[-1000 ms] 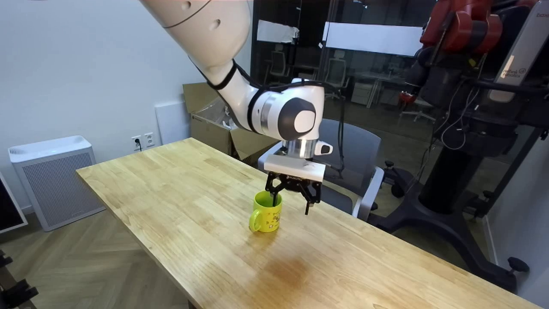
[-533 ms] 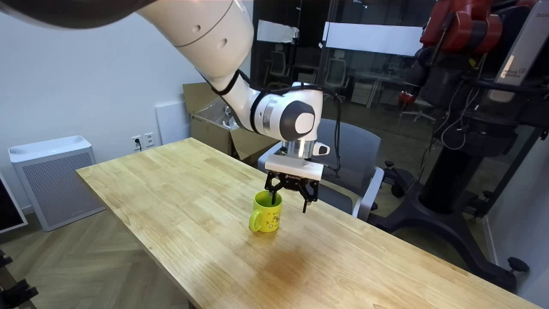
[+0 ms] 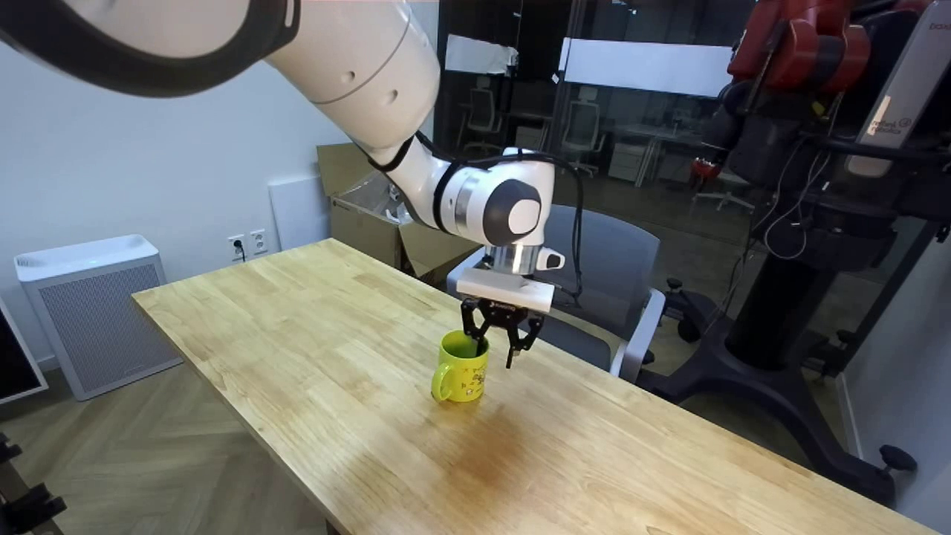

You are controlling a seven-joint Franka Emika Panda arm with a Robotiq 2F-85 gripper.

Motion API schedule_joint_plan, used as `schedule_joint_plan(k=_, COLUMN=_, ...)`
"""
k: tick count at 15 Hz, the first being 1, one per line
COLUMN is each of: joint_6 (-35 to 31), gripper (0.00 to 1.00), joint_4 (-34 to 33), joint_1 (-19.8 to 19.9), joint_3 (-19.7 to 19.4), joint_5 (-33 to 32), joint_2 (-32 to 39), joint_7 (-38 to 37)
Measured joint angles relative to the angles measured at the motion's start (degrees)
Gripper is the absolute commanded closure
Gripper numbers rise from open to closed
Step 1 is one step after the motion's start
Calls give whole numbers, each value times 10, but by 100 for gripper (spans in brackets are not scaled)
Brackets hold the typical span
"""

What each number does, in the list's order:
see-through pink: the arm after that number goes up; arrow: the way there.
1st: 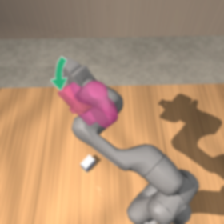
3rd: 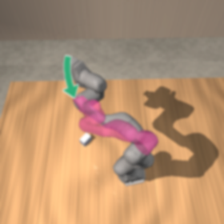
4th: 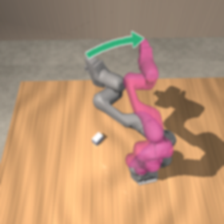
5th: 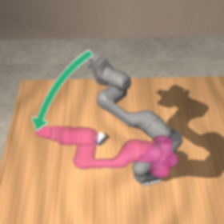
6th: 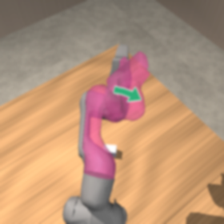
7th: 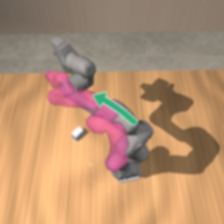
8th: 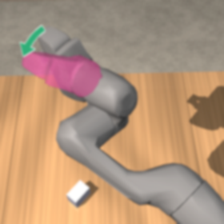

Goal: Move the yellow mug forward

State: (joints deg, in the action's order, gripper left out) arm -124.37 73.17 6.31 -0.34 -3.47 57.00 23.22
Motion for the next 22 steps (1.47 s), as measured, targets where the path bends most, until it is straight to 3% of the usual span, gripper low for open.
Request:
schedule_joint_plan(k=3, joint_6=21, gripper=95, joint_4=-6, joint_1=-1, joint_3=9, joint_5=0, joint_2=1, joint_7=0)
schedule_joint_plan(k=5, joint_6=37, gripper=100, joint_4=-10, joint_1=-3, joint_3=16, joint_5=0, joint_2=1, joint_7=1)
schedule_joint_plan(k=8, joint_6=55, gripper=98, joint_4=-13, joint_1=-6, joint_3=22, joint_5=0, joint_2=1, joint_7=2)
schedule_joint_plan(k=9, joint_6=60, gripper=90, joint_4=-14, joint_1=-7, joint_3=23, joint_5=1, joint_2=2, joint_7=2)
schedule_joint_plan(k=12, joint_6=60, gripper=90, joint_4=-14, joint_1=-7, joint_3=23, joint_5=0, joint_2=2, joint_7=4)
schedule_joint_plan(k=13, joint_6=60, gripper=97, joint_4=-14, joint_1=-7, joint_3=23, joint_5=1, joint_2=2, joint_7=4)
schedule_joint_plan(k=18, joint_6=59, gripper=97, joint_4=-8, joint_1=-10, joint_3=20, joint_5=-1, joint_2=-2, joint_7=-2)
schedule_joint_plan(k=22, joint_6=34, gripper=97, joint_4=50, joint_1=-24, joint_3=10, joint_5=-4, joint_2=-33, joint_7=-50)
